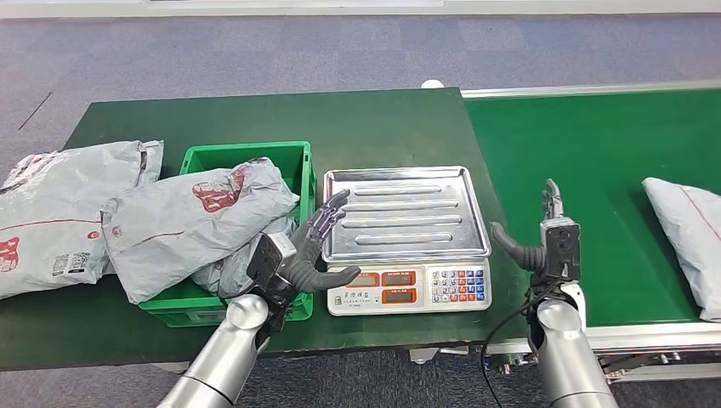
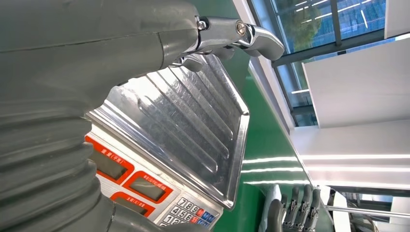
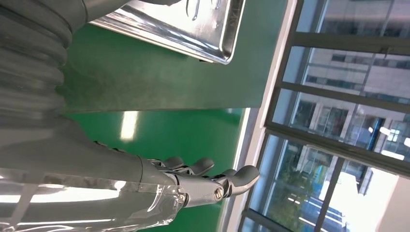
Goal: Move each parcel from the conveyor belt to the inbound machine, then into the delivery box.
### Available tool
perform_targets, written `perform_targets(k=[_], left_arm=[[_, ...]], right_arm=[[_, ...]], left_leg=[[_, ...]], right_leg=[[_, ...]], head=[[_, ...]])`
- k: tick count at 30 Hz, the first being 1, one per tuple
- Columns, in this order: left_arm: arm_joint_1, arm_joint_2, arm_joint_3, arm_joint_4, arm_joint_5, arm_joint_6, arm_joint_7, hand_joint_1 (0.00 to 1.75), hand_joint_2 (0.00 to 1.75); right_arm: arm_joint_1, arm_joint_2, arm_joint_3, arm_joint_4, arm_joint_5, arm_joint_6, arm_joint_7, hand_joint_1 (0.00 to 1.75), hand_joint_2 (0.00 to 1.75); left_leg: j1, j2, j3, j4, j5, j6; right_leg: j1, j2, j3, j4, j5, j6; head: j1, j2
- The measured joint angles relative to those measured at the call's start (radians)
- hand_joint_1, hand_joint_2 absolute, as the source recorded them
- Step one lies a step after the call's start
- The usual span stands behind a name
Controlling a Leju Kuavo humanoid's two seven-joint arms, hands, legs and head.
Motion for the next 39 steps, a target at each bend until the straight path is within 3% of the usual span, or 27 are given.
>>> perform_targets(k=[23,35,39], left_arm=[[-0.023,-0.001,-0.017,0.048,-0.009,-0.023,-0.012,0.0,1.75],[-0.031,-0.001,-0.017,0.055,-0.013,-0.018,-0.01,0.0,1.75],[-0.032,-0.001,-0.017,0.056,-0.019,-0.018,-0.01,0.0,1.75]], right_arm=[[0.025,0.008,0.022,-0.032,0.038,-0.045,-0.007,0.0,1.75],[-0.039,0.008,0.027,0.035,0.019,-0.026,0.0,0.0,1.75],[-0.051,0.008,0.027,0.062,0.042,-0.06,-0.004,0.0,1.75]], left_leg=[[0.0,0.0,0.0,0.0,0.0,0.0],[0.0,0.0,0.0,0.0,0.0,0.0],[0.0,0.0,0.0,0.0,0.0,0.0]], right_leg=[[0.0,0.0,0.0,0.0,0.0,0.0],[0.0,0.0,0.0,0.0,0.0,0.0],[0.0,0.0,0.0,0.0,0.0,0.0]], head=[[0.0,0.0],[0.0,0.0],[0.0,0.0]])
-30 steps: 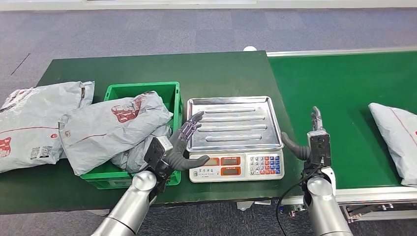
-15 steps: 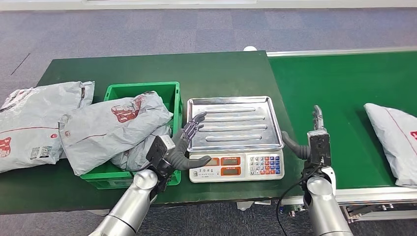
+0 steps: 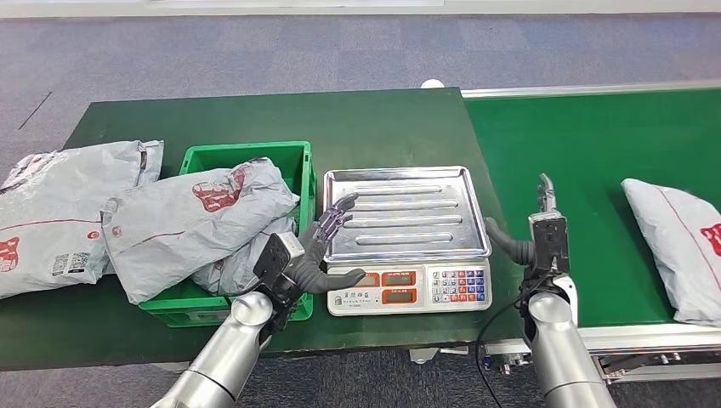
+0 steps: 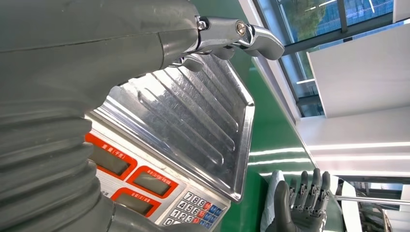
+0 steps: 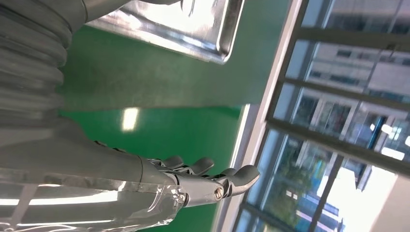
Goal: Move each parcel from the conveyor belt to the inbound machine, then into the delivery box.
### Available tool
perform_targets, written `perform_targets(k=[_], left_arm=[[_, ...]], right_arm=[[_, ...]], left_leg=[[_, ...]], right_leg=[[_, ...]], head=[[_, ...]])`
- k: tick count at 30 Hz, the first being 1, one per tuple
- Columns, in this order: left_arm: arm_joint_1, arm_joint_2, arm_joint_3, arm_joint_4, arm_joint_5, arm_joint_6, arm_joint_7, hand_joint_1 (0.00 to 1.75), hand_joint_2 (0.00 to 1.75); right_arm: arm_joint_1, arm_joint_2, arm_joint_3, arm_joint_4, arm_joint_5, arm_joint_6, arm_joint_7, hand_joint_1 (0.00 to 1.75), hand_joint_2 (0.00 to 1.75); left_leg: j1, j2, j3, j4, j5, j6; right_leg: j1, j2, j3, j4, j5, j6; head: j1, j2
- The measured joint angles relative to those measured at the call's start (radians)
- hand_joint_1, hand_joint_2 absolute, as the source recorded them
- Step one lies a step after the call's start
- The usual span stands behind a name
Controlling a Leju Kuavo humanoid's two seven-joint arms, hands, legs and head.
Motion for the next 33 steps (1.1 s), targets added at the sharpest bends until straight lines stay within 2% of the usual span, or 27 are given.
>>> perform_targets(k=[5,11,18,30,33], left_arm=[[0.0,0.0,0.0,0.004,-0.007,0.0,-0.002,0.0,1.75],[0.0,0.0,0.0,0.004,-0.009,-0.003,0.002,0.0,1.75],[0.0,0.0,0.0,0.002,-0.016,-0.007,0.01,0.0,1.75],[0.003,-0.003,0.002,-0.017,-0.032,-0.021,0.035,0.0,1.75],[0.003,-0.005,0.005,-0.018,-0.041,-0.026,0.04,0.0,1.75]], right_arm=[[-0.041,-0.013,-0.026,0.076,0.015,-0.053,-0.003,0.0,1.75],[-0.107,-0.062,-0.106,0.218,0.035,-0.113,0.0,0.0,1.75],[-0.137,-0.103,-0.168,0.346,0.116,-0.167,0.062,0.0,1.75],[-0.163,-0.156,-0.187,0.482,0.344,-0.364,0.248,0.0,1.75],[-0.166,-0.163,-0.187,0.505,0.445,-0.404,0.337,0.0,1.75]], left_leg=[[0.0,0.0,0.0,0.0,0.0,0.0],[0.0,-0.001,0.0,0.001,0.0,0.0],[0.0,-0.001,-0.001,0.001,0.0,0.0],[0.0,-0.001,-0.001,0.001,0.0,0.0],[0.0,-0.001,-0.001,0.001,0.0,0.0]], right_leg=[[0.0,0.0,0.0,0.0,0.0,0.0],[0.0,-0.001,0.0,0.0,0.0,0.001],[0.0,-0.001,0.0,0.0,0.0,0.001],[0.0,-0.001,0.0,0.0,0.0,0.001],[0.0,-0.001,0.0,0.0,0.0,0.001]], head=[[0.0,0.0],[0.0,0.0],[0.0,0.0],[0.0,0.0],[0.0,0.0]])
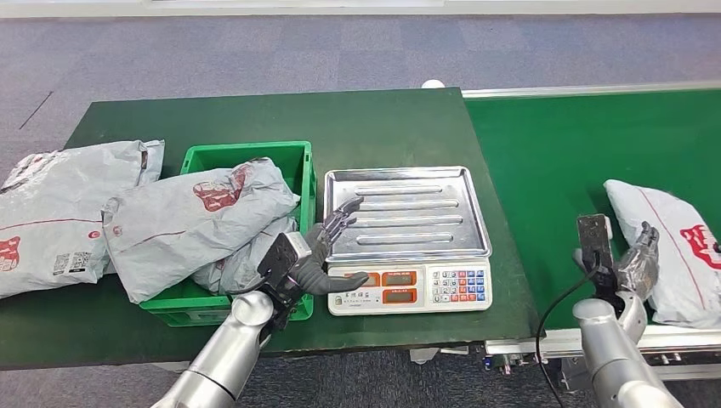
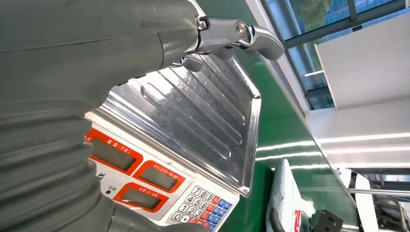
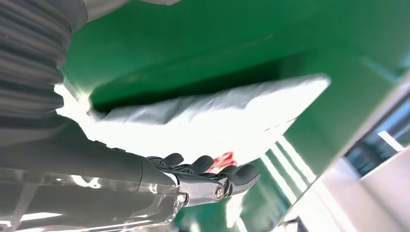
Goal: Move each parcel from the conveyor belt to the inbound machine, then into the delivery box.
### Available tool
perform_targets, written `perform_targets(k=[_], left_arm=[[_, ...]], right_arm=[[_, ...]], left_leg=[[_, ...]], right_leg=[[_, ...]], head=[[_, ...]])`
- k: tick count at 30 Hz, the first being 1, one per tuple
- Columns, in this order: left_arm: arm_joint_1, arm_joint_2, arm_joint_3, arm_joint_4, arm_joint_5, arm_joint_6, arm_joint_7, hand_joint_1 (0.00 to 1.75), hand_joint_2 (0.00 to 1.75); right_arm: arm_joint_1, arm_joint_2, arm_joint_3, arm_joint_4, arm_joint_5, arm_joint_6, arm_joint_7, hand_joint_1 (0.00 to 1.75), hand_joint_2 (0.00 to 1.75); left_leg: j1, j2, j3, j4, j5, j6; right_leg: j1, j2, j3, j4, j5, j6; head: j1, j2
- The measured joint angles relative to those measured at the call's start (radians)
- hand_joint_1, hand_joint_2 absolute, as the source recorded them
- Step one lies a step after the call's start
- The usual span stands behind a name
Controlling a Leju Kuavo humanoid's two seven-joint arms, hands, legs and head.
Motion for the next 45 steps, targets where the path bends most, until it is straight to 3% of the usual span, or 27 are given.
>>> perform_targets(k=[5,14,18,22,35,45], left_arm=[[0.0,-0.003,0.002,0.0,-0.005,-0.009,0.007,0.0,1.75],[0.0,-0.007,0.003,0.0,-0.005,-0.012,0.009,0.0,1.75],[0.0,-0.008,0.003,0.001,-0.005,-0.017,0.014,0.0,1.75],[-0.002,-0.009,0.003,0.009,-0.005,-0.016,0.018,0.0,1.75],[-0.003,-0.016,0.003,0.03,-0.005,-0.015,0.016,0.0,1.75],[-0.002,-0.015,0.003,0.031,0.001,-0.016,0.019,0.0,1.75]], right_arm=[[0.0,-0.016,0.027,0.037,0.311,-0.07,0.265,0.0,1.75],[-0.001,-0.031,0.069,0.073,0.373,-0.077,0.326,0.0,1.75],[-0.001,-0.039,0.091,0.087,0.483,-0.034,0.459,0.0,1.75],[0.0,-0.044,0.107,0.099,0.575,0.088,0.553,0.0,1.75],[0.002,-0.038,0.108,0.101,0.633,0.196,0.564,0.0,1.75],[0.001,-0.038,0.085,0.099,0.64,0.26,0.504,0.0,1.75]], left_leg=[[0.0,0.0,0.0,0.0,0.0,0.0],[0.0,0.0,0.0,0.0,0.0,0.0],[0.0,0.0,0.0,0.0,0.0,0.0],[0.0,0.0,0.0,0.0,0.0,0.0],[0.0,0.0,0.0,0.0,0.0,0.0],[0.0,0.0,0.0,0.0,0.0,0.0]], right_leg=[[0.0,0.0,0.0,0.0,0.0,0.0],[0.0,0.0,0.0,0.0,0.0,0.0],[0.0,0.0,0.0,0.0,0.0,0.0],[0.0,0.0,0.0,0.0,0.0,0.0],[0.0,0.0,0.0,0.0,0.0,0.0],[0.0,0.0,0.0,0.0,0.0,0.0]], head=[[0.0,0.0],[0.0,0.0],[0.0,0.0],[0.0,0.0],[0.0,0.0],[0.0,0.0]])
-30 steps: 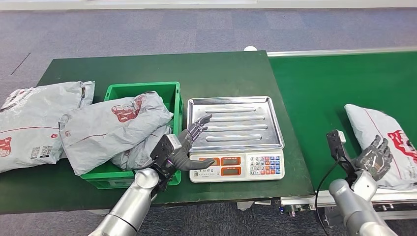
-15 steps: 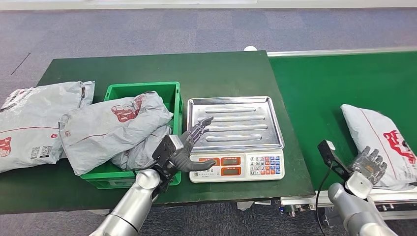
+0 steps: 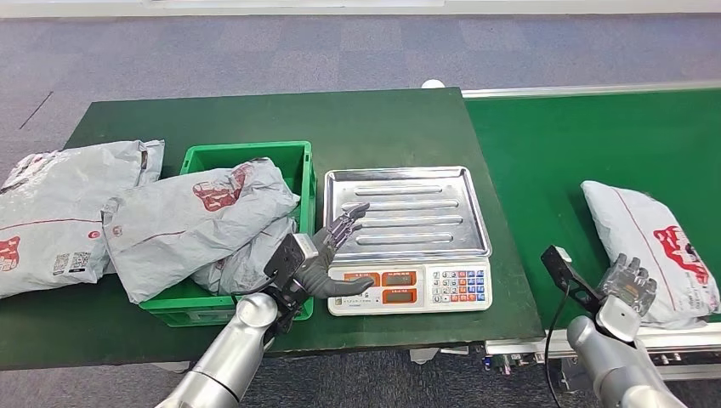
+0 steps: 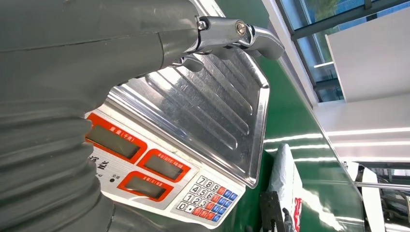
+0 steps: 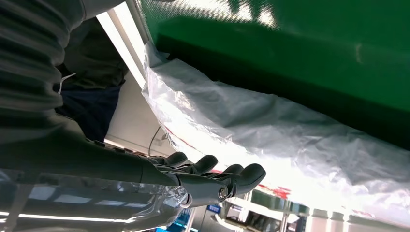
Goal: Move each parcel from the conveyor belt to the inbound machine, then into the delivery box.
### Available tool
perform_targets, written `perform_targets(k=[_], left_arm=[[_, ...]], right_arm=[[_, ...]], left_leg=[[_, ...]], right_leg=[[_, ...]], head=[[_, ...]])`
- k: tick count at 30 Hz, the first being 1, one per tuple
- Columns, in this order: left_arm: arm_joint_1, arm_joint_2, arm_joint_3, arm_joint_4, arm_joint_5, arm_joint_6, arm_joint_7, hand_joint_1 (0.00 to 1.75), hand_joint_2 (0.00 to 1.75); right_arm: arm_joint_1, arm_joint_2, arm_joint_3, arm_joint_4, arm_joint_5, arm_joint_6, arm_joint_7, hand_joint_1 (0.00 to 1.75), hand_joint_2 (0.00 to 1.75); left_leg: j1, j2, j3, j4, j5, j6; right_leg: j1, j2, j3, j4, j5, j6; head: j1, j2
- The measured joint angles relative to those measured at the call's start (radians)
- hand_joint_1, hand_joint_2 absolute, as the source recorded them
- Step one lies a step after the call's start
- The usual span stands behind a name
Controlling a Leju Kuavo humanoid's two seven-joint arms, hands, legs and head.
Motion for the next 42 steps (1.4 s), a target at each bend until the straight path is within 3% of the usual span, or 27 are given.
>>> perform_targets(k=[23,42], left_arm=[[0.034,0.009,0.0,-0.051,0.023,0.004,0.033,0.0,1.75],[0.054,0.009,0.0,-0.084,0.03,0.017,0.052,0.0,1.75]], right_arm=[[-0.004,0.001,-0.084,-0.001,0.021,0.032,-0.074,0.0,1.75],[0.007,0.015,-0.108,-0.03,0.05,0.05,-0.072,0.0,1.75]], left_leg=[[0.0,-0.001,0.0,0.0,0.0,0.0],[0.0,-0.001,0.0,0.0,0.0,0.0]], right_leg=[[0.0,-0.001,0.0,0.0,0.0,0.0],[0.0,-0.001,0.0,0.0,0.0,0.0]], head=[[0.0,0.0],[0.0,0.0]])
